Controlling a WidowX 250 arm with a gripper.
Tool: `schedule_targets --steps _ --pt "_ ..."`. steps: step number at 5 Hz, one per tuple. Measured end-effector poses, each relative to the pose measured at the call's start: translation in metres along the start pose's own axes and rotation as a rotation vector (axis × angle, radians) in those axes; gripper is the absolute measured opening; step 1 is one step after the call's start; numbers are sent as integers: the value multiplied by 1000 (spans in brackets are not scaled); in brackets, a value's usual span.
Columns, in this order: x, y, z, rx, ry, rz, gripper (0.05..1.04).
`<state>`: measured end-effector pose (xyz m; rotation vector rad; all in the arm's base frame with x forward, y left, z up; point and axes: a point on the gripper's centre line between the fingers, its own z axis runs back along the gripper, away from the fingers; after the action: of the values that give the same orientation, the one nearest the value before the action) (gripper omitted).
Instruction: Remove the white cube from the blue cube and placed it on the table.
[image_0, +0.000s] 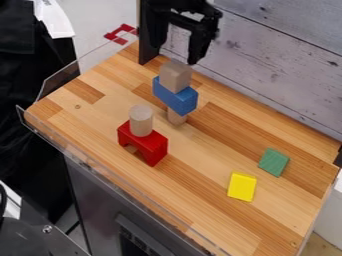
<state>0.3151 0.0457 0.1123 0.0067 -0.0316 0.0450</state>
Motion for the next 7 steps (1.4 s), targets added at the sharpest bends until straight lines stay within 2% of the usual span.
schedule_targets --steps 1,2,3,4,5,6,7 --pt "-4 0 -5 0 18 10 999" --pt "-11 -1 -19 -10 65 17 999" --pt "-12 0 -27 -24 86 24 999" --pt "-11 0 -33 -34 92 28 959" --pt "-9 0 -37 -44 90 41 687" --pt "-9 1 -37 -44 93 50 593" --pt "-13 4 -31 -1 102 64 592"
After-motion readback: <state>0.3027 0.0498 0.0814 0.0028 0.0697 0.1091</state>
